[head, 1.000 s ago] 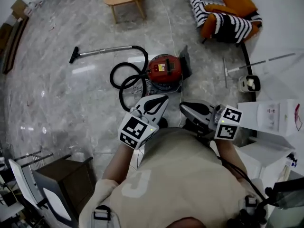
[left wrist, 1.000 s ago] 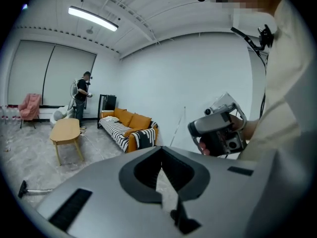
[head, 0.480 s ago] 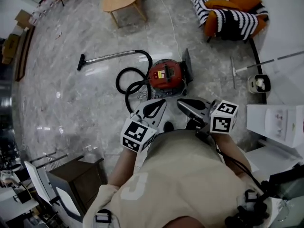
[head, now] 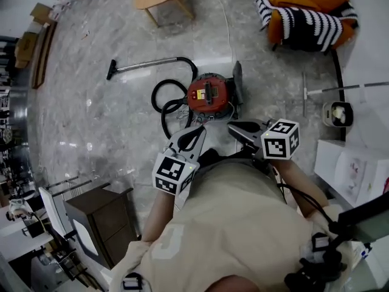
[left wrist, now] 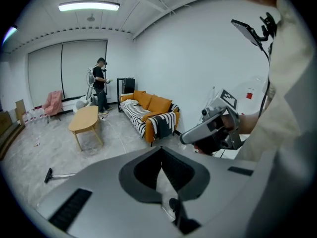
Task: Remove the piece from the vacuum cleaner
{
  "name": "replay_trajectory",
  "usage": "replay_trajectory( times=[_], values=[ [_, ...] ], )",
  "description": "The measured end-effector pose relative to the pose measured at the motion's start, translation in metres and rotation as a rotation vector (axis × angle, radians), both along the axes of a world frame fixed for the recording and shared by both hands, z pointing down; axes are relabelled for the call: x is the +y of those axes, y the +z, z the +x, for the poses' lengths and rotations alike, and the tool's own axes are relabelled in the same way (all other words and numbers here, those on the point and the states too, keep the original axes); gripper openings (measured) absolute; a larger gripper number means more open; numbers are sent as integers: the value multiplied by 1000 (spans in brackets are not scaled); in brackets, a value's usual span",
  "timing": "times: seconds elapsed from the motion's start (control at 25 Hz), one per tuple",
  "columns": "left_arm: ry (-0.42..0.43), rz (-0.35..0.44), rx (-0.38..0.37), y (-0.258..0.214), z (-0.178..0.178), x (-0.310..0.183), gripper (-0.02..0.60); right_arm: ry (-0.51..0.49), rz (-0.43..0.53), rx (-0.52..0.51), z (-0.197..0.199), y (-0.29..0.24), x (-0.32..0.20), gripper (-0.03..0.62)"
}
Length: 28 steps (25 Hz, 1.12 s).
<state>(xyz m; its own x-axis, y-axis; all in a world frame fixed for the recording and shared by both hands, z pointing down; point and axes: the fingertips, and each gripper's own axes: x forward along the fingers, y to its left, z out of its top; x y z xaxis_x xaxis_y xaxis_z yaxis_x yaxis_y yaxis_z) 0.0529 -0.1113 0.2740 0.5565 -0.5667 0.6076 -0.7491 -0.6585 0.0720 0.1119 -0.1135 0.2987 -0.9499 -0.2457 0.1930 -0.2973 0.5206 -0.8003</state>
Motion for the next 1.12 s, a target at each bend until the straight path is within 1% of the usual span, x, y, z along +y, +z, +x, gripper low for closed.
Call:
replay_trajectory(
  times=[0.16,0.24,0.4,0.56,0.64,0.76,0.84,1.0,1.12],
  values=[
    [-46,-24,-35,9,-1,-6,-5,-22,-25,21,5,9,-12,3],
    [-54,-29,-45,11,-2,-12,-5,-29,-28,24,3,9,-18,3],
    [-37,-29,-61,19,-12,-24,-5,-21,-23,45,-8,11,-27,3],
    [13,-35,-72,38,-21,-38,-5,20,-43,119,-13,25,-35,3],
    [34,-42,-64,47,-25,-50,-5,58,-91,148,-10,37,-44,3],
    [50,-56,-39,60,-37,-67,-5,120,-219,163,-7,60,-57,3],
    [60,-72,-24,71,-49,-78,-5,141,-284,192,-10,77,-63,3],
    [69,-109,-10,95,-77,-95,-5,153,-353,271,-21,113,-83,3],
    [74,-147,3,116,-94,-100,-5,154,-371,342,-28,144,-102,3]
  ],
)
